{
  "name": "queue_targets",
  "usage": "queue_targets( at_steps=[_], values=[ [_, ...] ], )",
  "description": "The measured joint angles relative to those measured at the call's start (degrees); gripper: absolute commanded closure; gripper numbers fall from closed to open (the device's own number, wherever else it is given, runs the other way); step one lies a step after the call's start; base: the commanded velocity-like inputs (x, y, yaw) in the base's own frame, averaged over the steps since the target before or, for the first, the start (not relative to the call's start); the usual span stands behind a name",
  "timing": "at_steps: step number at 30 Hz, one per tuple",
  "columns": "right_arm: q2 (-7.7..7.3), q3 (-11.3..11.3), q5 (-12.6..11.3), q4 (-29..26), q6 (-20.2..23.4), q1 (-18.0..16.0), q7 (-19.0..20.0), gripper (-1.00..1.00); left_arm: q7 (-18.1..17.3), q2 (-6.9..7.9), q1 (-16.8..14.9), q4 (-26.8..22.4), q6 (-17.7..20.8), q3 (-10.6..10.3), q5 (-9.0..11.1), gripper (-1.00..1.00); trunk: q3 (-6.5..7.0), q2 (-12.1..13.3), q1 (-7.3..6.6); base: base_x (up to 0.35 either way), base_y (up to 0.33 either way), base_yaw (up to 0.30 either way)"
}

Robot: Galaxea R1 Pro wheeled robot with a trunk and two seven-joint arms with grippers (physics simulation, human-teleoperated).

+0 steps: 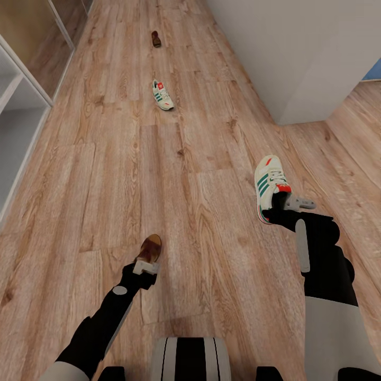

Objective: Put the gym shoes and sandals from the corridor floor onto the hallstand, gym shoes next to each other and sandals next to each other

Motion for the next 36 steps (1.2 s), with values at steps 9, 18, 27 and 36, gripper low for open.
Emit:
queue_targets(
  at_steps=[9,18,27,36],
  values=[
    [-0.01,0.0,0.0,0.0,0.0,0.0,0.0,1.0,0.0,-0.07,0.0,2.9,-3.3,0.1,0.0,-1.0,0.0,0.0,0.0,0.0,0.0,0.0],
    [-0.02,0.0,0.0,0.0,0.0,0.0,0.0,1.0,0.1,-0.04,0.0,3.0,-5.8,0.1,0.1,-1.0,-1.07,0.0,0.07,0.0,0.0,0.0],
    [0.0,0.0,0.0,0.0,0.0,0.0,0.0,1.0,0.1,0.02,0.0,3.0,-6.7,0.7,0.1,-1.0,-1.17,0.0,0.07,0.0,0.0,0.0],
    [-0.02,0.0,0.0,0.0,0.0,0.0,0.0,1.0,0.1,0.0,0.0,3.0,-6.8,4.1,0.0,-1.0,-1.63,0.0,0.07,0.0,0.0,0.0]
  ],
)
